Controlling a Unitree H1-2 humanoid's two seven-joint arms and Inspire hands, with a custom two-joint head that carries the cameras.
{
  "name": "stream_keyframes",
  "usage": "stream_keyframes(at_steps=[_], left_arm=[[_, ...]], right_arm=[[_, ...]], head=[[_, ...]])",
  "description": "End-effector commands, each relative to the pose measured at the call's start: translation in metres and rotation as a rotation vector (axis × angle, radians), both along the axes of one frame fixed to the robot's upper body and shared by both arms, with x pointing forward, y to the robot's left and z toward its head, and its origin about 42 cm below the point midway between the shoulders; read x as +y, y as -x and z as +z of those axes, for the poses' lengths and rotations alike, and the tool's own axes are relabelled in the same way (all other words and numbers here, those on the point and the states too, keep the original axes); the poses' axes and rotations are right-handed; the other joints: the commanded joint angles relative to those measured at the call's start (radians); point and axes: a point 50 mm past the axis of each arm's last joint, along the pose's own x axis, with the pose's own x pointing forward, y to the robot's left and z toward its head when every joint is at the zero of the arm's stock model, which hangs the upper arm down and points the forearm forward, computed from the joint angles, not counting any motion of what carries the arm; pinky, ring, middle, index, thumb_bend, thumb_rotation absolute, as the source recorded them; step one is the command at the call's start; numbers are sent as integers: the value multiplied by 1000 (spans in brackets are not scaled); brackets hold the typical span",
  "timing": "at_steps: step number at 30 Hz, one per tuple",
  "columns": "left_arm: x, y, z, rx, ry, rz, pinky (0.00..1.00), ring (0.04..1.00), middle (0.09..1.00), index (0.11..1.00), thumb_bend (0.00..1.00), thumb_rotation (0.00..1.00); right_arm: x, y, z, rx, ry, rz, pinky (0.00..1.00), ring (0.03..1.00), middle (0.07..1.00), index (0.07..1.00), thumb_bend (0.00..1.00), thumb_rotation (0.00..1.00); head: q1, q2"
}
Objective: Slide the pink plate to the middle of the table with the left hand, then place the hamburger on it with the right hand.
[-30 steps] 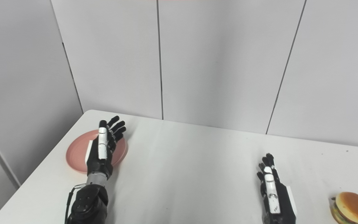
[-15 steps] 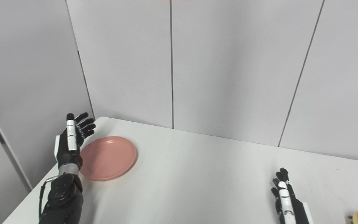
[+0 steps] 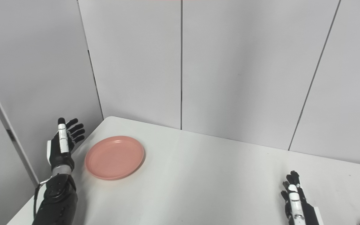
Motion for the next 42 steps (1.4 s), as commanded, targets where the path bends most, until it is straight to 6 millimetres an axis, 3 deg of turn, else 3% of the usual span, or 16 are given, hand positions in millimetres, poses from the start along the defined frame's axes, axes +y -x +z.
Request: stream_keyframes(at_steps=[1, 18, 33, 39, 42], left_arm=[[8, -10, 25, -75, -72, 13, 690, 691, 696, 683, 817, 1000], [-46, -27, -20, 33, -65, -128, 753, 763, 763, 758, 819, 1000], [-101, -39, -24, 29, 13, -248, 787, 762, 751, 750, 832, 1000], [-123, -38, -34, 57, 22, -296, 900, 802, 771, 767, 826, 1000], [-130, -37, -37, 52, 27, -307, 894, 799, 768, 763, 804, 1000]], right_arm=[[0, -5, 18, -66, 22, 10, 1000, 1000, 1000, 1000, 503, 925], [-3, -5, 19, -88, 52, -5, 1000, 1000, 1000, 1000, 509, 959], [0, -4, 22, -80, 50, -12, 1000, 1000, 1000, 1000, 485, 966], [1, -3, 23, -86, 58, -15, 1000, 1000, 1000, 1000, 515, 958], [1, -2, 24, -89, 60, -12, 1000, 1000, 1000, 1000, 499, 971]], head=[[1, 2], [11, 5], [2, 11], [-2, 14], [-5, 14]])
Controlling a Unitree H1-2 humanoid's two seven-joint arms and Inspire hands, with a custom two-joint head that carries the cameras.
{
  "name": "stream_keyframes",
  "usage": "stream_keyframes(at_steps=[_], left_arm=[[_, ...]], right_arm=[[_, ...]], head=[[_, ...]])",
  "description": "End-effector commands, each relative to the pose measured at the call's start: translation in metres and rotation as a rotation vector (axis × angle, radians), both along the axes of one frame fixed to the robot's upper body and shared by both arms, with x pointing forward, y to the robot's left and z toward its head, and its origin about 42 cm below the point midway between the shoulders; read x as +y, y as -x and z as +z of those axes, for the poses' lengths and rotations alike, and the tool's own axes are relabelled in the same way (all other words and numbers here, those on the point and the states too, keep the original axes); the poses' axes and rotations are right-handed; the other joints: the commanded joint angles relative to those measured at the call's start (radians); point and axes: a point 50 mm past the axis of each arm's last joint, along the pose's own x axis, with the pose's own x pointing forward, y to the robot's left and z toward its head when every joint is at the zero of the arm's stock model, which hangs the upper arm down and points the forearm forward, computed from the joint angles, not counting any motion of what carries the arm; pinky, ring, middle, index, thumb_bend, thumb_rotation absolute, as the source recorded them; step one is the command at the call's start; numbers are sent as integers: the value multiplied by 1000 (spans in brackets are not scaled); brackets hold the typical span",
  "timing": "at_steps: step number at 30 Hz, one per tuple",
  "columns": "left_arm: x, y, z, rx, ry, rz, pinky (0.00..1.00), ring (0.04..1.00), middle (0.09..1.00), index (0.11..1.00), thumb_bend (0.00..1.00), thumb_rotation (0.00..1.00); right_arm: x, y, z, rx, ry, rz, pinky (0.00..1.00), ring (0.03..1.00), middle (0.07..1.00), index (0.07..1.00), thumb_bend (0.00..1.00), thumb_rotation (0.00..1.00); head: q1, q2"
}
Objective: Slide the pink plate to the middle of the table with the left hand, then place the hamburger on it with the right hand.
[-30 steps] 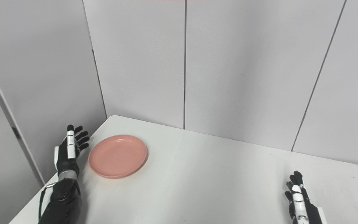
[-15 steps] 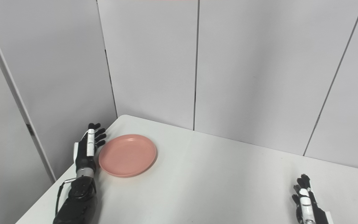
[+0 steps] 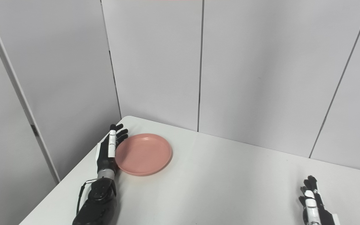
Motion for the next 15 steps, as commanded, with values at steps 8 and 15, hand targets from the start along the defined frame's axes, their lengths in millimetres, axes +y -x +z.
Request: stream_keyframes(at_steps=[8, 15], left_arm=[[-58, 2, -12, -4, 125, -176, 721, 775, 772, 768, 819, 1000], [-91, 11, -13, -2, 150, -277, 757, 791, 777, 768, 829, 1000]], right_arm=[[8, -1, 18, -51, -23, 17, 1000, 1000, 1000, 1000, 533, 961], [17, -6, 13, -36, -105, -19, 1000, 1000, 1000, 1000, 389, 921]], head=[[-87, 22], [-170, 41]])
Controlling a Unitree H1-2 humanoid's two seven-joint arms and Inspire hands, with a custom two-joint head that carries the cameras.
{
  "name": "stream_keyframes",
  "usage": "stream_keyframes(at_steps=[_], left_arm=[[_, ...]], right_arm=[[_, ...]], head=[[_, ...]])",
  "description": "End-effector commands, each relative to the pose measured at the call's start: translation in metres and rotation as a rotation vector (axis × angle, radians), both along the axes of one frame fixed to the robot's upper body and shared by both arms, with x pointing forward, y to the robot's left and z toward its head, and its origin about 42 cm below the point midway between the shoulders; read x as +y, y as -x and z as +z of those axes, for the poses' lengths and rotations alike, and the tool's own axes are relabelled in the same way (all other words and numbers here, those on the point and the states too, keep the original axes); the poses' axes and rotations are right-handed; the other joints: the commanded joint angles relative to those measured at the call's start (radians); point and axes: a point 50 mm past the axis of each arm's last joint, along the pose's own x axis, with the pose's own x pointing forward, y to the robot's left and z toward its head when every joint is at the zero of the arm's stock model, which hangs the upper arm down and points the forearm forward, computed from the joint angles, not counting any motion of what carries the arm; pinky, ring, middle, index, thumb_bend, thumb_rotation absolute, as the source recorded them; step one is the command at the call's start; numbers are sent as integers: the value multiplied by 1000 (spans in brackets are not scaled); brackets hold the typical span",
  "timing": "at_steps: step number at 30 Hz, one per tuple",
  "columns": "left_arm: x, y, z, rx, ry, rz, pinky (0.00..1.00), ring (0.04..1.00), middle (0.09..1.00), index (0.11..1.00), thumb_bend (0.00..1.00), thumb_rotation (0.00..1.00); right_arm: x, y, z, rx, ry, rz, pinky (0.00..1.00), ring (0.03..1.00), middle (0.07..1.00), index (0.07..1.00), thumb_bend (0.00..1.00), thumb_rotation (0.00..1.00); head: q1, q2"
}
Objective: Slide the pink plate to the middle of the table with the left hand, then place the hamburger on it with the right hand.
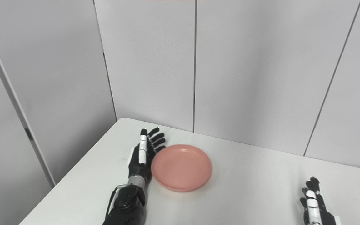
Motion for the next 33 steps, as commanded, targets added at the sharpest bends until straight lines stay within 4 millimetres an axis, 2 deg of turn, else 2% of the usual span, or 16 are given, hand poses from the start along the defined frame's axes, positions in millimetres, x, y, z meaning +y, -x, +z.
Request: stream_keyframes(at_steps=[1, 6, 7, 8, 12, 13, 16, 17, 21, 33], left_arm=[[-12, 11, -15, 59, 17, -39, 764, 795, 781, 770, 817, 1000], [-31, 18, -18, 62, 28, -97, 778, 807, 791, 777, 798, 1000], [-35, 19, -19, 61, 26, -110, 771, 804, 787, 773, 802, 1000], [-41, 22, -22, 65, 26, -132, 770, 804, 787, 773, 802, 1000], [-60, 35, -28, 82, 74, -190, 808, 824, 800, 785, 813, 1000], [-63, 38, -30, 81, 74, -196, 803, 816, 792, 778, 819, 1000], [-71, 46, -31, 82, 75, -210, 789, 812, 792, 779, 832, 1000], [-74, 49, -31, 82, 74, -222, 792, 814, 796, 782, 834, 1000], [-80, 56, -30, 71, 46, -259, 824, 837, 829, 816, 818, 1000], [-103, 76, -18, 82, 20, -354, 932, 930, 924, 916, 803, 1000]], right_arm=[[5, -9, 15, -74, -18, 15, 1000, 1000, 1000, 1000, 376, 928], [5, -12, 11, -88, -24, 50, 1000, 1000, 1000, 1000, 395, 922], [4, -14, 9, -89, -26, 58, 1000, 1000, 1000, 1000, 432, 898], [4, -15, 7, -89, -26, 69, 1000, 1000, 1000, 1000, 435, 895], [13, -20, 1, -77, -26, 92, 1000, 1000, 1000, 1000, 581, 864], [16, -20, 1, -77, -30, 93, 1000, 1000, 1000, 1000, 605, 850], [19, -15, 4, -89, -5, 84, 1000, 1000, 1000, 1000, 570, 870], [21, -13, 5, -90, 6, 81, 1000, 1000, 1000, 1000, 565, 876], [30, -11, 8, -91, 44, 56, 1000, 1000, 1000, 1000, 523, 909], [48, -22, 13, -104, 45, 65, 1000, 998, 1000, 1000, 513, 905]], head=[[1, 0], [-65, 18], [-65, 18], [-93, 25], [-165, 46], [-202, 54], [-237, 63], [-268, 69], [-311, 87], [-411, 147]])
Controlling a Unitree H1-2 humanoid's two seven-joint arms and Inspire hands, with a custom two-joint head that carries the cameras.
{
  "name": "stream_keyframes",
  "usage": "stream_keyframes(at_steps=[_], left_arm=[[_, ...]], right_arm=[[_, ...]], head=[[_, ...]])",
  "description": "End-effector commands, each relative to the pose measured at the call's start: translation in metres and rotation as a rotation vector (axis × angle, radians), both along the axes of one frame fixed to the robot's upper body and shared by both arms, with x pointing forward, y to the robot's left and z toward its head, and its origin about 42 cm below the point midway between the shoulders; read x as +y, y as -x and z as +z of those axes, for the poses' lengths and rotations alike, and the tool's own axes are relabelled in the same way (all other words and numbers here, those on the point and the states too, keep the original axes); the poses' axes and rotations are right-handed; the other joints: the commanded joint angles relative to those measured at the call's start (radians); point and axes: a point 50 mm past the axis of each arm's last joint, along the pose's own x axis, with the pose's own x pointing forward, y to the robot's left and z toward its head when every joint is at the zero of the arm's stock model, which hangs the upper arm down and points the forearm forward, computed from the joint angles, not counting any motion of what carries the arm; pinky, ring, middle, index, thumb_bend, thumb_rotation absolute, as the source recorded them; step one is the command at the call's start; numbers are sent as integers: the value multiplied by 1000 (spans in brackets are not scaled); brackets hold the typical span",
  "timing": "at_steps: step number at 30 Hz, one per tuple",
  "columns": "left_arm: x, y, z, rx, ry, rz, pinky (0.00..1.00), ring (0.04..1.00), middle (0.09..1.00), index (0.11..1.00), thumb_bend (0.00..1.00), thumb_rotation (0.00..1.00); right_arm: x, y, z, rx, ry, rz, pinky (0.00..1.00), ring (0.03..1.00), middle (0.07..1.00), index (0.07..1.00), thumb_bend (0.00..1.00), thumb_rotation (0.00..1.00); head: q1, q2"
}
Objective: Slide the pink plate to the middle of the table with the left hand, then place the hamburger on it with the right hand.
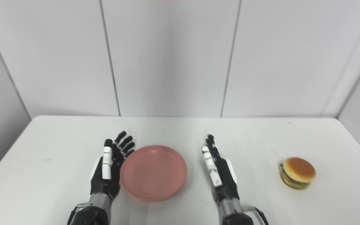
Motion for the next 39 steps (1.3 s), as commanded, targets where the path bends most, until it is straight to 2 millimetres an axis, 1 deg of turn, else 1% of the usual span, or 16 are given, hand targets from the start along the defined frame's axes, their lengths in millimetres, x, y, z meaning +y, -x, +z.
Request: stream_keyframes(at_steps=[1, 7, 11, 16, 18, 20, 22, 24, 27, 28, 31, 32, 34, 37, 38, 39], left_arm=[[-10, 11, -12, 83, 5, -40, 950, 946, 941, 934, 801, 1000], [-20, 17, -14, 73, -28, -60, 969, 973, 975, 970, 783, 1000], [-28, 19, -17, 55, -45, -63, 997, 984, 986, 982, 762, 1000], [-34, 22, -24, 47, -43, -60, 1000, 988, 995, 992, 737, 1000], [-34, 22, -26, 49, -41, -59, 1000, 986, 994, 993, 732, 1000], [-35, 22, -28, 58, -28, -55, 1000, 985, 995, 990, 729, 1000], [-34, 23, -29, 59, -28, -49, 1000, 983, 995, 990, 729, 1000], [-34, 22, -30, 52, -35, -42, 1000, 986, 998, 995, 727, 1000], [-33, 20, -31, 35, -43, -42, 1000, 997, 1000, 999, 727, 1000], [-32, 20, -31, 31, -46, -41, 1000, 999, 1000, 1000, 725, 1000], [-28, 19, -32, 32, -47, -39, 1000, 1000, 1000, 1000, 719, 1000], [-27, 19, -33, 33, -49, -40, 1000, 1000, 1000, 1000, 719, 1000], [-24, 18, -34, 33, -55, -41, 1000, 1000, 1000, 1000, 719, 1000], [-21, 18, -37, 33, -47, -37, 1000, 1000, 1000, 1000, 724, 1000], [-19, 17, -37, 35, -54, -41, 1000, 1000, 1000, 1000, 725, 1000], [-18, 17, -37, 37, -60, -44, 1000, 1000, 1000, 1000, 727, 1000]], right_arm=[[11, -9, 26, -109, -26, 18, 1000, 1000, 1000, 1000, 519, 905], [11, -11, 27, -122, -23, 15, 1000, 1000, 1000, 1000, 536, 883], [-1, -13, 39, -176, 58, 34, 1000, 1000, 991, 1000, 576, 853], [-38, -17, 61, -246, 208, 43, 1000, 984, 961, 970, 658, 776], [-52, -20, 68, -274, 254, 32, 971, 961, 953, 958, 708, 763], [-77, -24, 80, -301, 317, 24, 943, 940, 938, 951, 744, 753], [-99, -24, 94, -336, 389, 16, 890, 910, 917, 943, 750, 734], [-120, -18, 115, -372, 520, -33, 835, 871, 890, 911, 748, 717], [-148, -4, 145, -387, 652, -81, 847, 881, 894, 904, 753, 668], [-153, -1, 150, -384, 671, -87, 834, 884, 888, 881, 774, 609], [-163, 5, 158, -355, 771, -125, 802, 884, 887, 855, 815, 550], [-167, 6, 161, -343, 829, -140, 786, 880, 893, 852, 818, 543], [-175, 7, 164, -322, 932, -152, 741, 850, 891, 844, 811, 476], [-185, 8, 166, -280, 1015, -130, 702, 808, 858, 846, 797, 364], [-190, 8, 167, -250, 1056, -124, 698, 804, 854, 847, 795, 352], [-193, 8, 167, -228, 1084, -121, 694, 811, 867, 849, 824, 330]], head=[[0, 1], [-31, 2], [-46, -8], [-52, -19], [-53, -21], [-60, -27], [-60, -27], [-79, -33], [-114, -34], [-114, -34], [-152, -41], [-159, -42], [-173, -43], [-187, -43], [-203, -46], [-206, -46]])
